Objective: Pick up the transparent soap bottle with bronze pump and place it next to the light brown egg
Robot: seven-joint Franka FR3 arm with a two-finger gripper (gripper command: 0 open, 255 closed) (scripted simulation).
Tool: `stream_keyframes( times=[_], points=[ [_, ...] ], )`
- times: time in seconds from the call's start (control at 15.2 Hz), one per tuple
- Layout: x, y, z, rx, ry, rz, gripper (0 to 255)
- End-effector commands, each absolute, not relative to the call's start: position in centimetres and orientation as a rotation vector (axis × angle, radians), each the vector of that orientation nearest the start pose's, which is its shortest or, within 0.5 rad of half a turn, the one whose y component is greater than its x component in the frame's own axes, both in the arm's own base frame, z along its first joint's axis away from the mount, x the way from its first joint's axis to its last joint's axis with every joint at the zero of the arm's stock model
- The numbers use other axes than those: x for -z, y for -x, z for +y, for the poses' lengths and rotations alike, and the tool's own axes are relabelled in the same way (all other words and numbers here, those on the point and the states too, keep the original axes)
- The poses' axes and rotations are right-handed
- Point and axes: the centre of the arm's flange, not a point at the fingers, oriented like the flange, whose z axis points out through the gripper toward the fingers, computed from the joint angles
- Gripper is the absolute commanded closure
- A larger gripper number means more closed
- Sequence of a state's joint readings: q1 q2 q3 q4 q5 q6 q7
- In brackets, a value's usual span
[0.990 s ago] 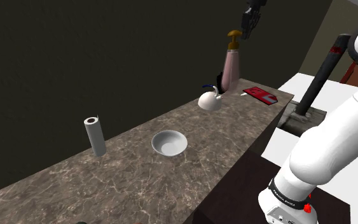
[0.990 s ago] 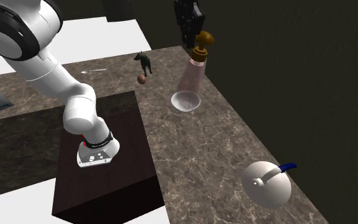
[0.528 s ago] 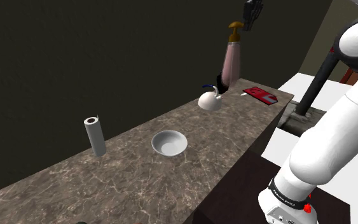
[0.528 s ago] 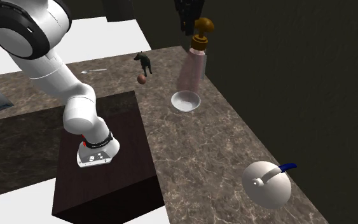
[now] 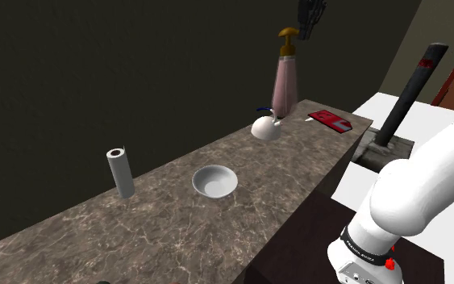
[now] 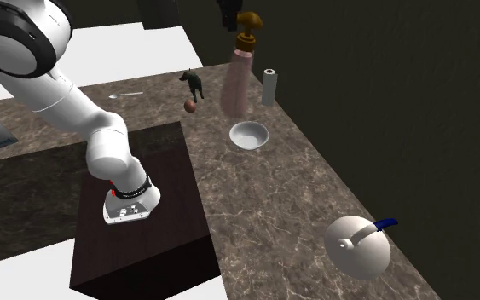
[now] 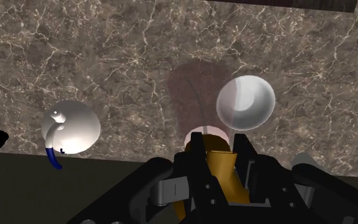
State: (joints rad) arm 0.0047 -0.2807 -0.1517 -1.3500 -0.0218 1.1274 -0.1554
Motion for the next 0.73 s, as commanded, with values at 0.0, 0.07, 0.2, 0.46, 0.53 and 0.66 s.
stream_keyframes(
  times=[0.0,0.07,0.2,0.46,0.53,0.66],
  points=[
    [-81.3,-37.4,-5.0,0.090,3.127,-0.001,255],
    [-81.3,-37.3,-3.7,0.090,3.127,-0.001,255],
    [-81.3,-37.0,-1.0,0.090,3.127,-0.001,255],
    [-81.3,-36.4,4.2,0.090,3.127,-0.001,255],
    [-81.3,-36.3,5.5,0.090,3.127,-0.001,255],
    [-81.3,-36.0,8.1,0.090,3.127,-0.001,255]
  ],
)
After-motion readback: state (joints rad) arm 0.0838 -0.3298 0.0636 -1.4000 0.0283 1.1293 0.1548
